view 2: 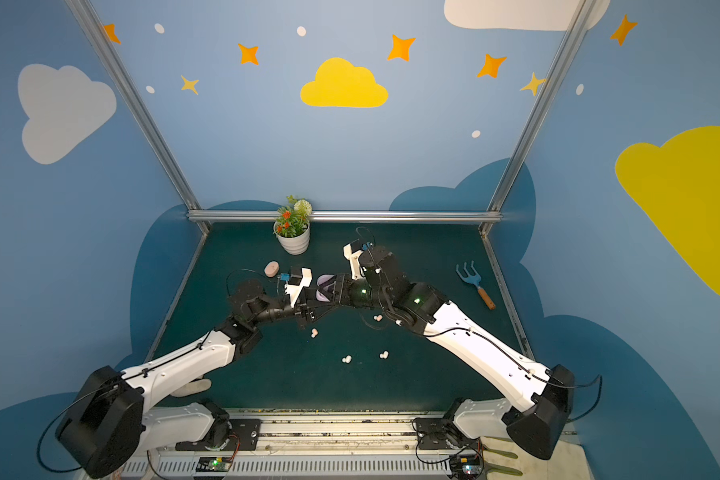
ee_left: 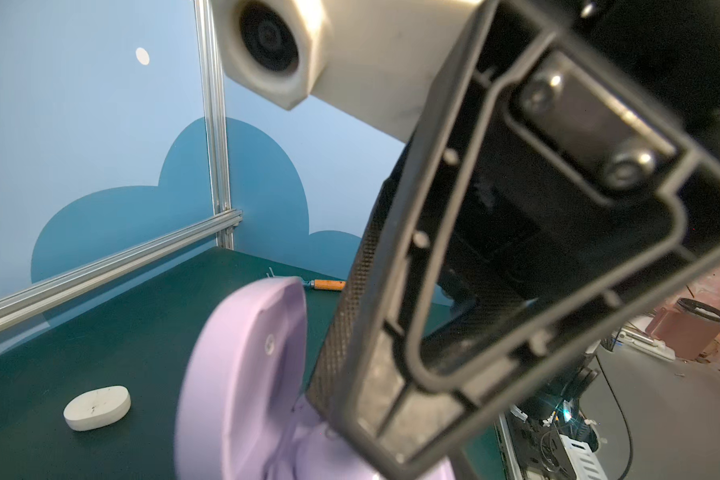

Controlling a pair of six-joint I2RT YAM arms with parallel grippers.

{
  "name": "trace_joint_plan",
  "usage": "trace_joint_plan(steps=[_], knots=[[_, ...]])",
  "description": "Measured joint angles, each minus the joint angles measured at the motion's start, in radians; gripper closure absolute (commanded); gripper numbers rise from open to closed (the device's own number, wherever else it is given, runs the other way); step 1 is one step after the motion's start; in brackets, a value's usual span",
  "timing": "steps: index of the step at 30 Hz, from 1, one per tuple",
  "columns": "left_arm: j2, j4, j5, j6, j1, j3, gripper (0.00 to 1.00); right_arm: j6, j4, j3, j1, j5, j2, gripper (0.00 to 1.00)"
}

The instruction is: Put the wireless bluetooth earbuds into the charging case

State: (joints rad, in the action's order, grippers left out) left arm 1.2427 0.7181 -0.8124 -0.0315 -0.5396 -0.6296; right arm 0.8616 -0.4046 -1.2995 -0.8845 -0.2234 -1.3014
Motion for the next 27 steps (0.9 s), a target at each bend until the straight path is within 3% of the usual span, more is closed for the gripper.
trace_joint_plan(steps=[12,20,27], knots=[[0.0,0.003,0.014,0.002,0.001,0.0,0.71,-0.054,-0.148,-0.087,0.005,0.04,0.003,0.59],[0.0,0.004,0.014,0.002,0.001,0.0,0.7,-0.113,-0.252,-0.174,0.085,0.043,0.0,0.61],[0.0,0.004,0.014,0.002,0.0,0.0,0.7,-0.17,-0.273,-0.321,0.138,-0.019,-0.121,0.62]])
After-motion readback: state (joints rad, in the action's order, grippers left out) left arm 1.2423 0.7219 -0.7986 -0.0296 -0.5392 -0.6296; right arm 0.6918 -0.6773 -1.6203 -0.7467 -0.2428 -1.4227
